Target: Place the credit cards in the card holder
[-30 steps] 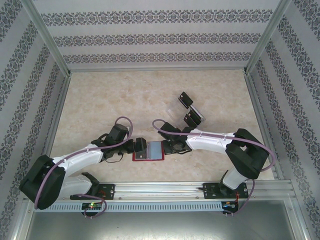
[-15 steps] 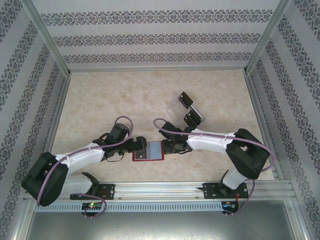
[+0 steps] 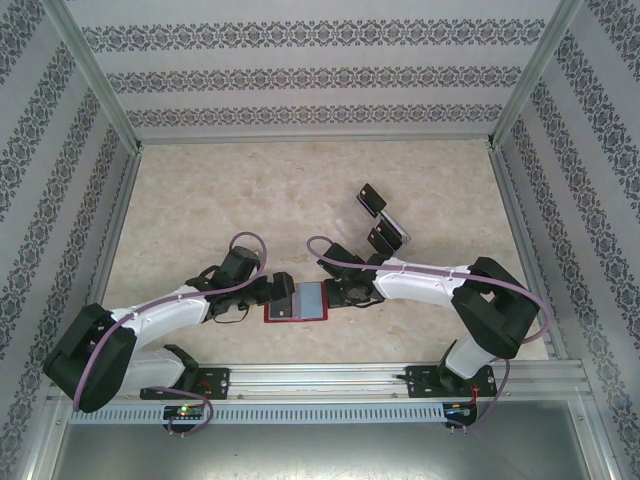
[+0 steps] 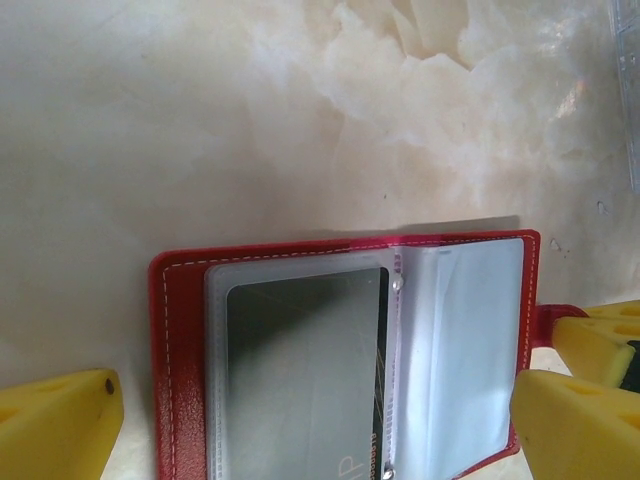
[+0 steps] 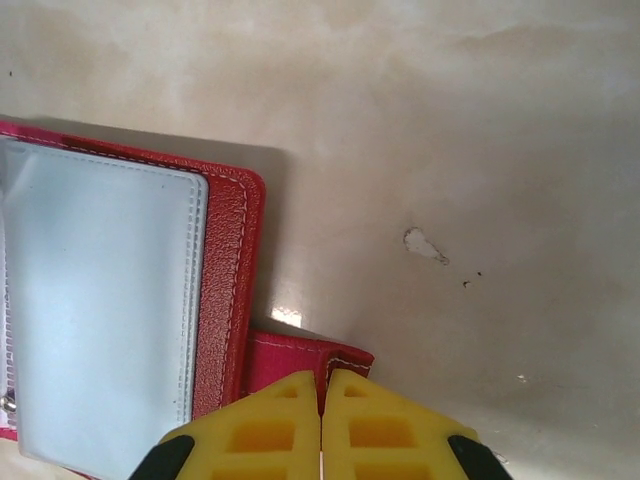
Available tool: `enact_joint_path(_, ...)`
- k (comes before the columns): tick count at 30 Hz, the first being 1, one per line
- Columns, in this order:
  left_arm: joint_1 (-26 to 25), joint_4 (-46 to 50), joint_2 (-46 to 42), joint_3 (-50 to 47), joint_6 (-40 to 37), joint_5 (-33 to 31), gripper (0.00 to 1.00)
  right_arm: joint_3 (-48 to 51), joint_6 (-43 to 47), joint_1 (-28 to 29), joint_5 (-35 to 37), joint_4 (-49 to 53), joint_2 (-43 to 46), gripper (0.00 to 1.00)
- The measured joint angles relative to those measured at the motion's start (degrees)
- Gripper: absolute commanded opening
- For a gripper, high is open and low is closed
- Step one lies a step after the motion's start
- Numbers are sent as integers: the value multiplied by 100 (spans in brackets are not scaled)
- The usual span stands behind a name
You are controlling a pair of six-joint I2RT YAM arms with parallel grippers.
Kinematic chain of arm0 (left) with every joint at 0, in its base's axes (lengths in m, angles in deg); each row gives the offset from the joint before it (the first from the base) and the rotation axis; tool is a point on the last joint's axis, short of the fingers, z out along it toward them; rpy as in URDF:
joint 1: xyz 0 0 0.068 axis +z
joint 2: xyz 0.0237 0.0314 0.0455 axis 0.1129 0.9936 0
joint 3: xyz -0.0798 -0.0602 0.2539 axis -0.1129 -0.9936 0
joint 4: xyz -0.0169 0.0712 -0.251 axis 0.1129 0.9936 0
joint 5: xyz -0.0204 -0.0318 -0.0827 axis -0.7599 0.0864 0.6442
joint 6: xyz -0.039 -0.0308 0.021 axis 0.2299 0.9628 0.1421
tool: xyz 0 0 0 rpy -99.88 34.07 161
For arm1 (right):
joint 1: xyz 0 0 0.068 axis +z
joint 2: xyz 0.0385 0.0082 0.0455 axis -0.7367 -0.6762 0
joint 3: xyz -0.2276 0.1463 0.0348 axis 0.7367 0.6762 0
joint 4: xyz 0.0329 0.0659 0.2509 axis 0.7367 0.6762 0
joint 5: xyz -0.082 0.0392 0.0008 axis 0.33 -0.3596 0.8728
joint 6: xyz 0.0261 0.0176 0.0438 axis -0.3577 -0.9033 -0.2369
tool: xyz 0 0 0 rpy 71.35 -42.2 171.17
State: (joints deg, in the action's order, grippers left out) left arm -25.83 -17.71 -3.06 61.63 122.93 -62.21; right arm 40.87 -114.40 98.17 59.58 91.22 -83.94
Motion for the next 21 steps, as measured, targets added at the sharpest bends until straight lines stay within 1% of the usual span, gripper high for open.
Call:
enact_joint_path(4,-66,-7,20,33,15,-35,100,0,0,0,-39,-31,0,7)
enact_joint_path(11,-229,-385,92,138,52,136,100,0,2,0,-63,-46,0,7)
enact_joint_path(17,-256,-476,-179,144,114,136,100,0,4,-83,-111,-48,0,8)
enact_joint_path(19,-258,-544,-304,144,177,136,100,0,7,-136,-133,-59,0,11)
enact_joint_path(20,-260,-586,-348,144,214,136,100,0,7,-153,-151,-70,0,14)
enact_joint_path(21,-275,-645,-380,144,251,136,100,0,15,-190,-168,-83,0,20)
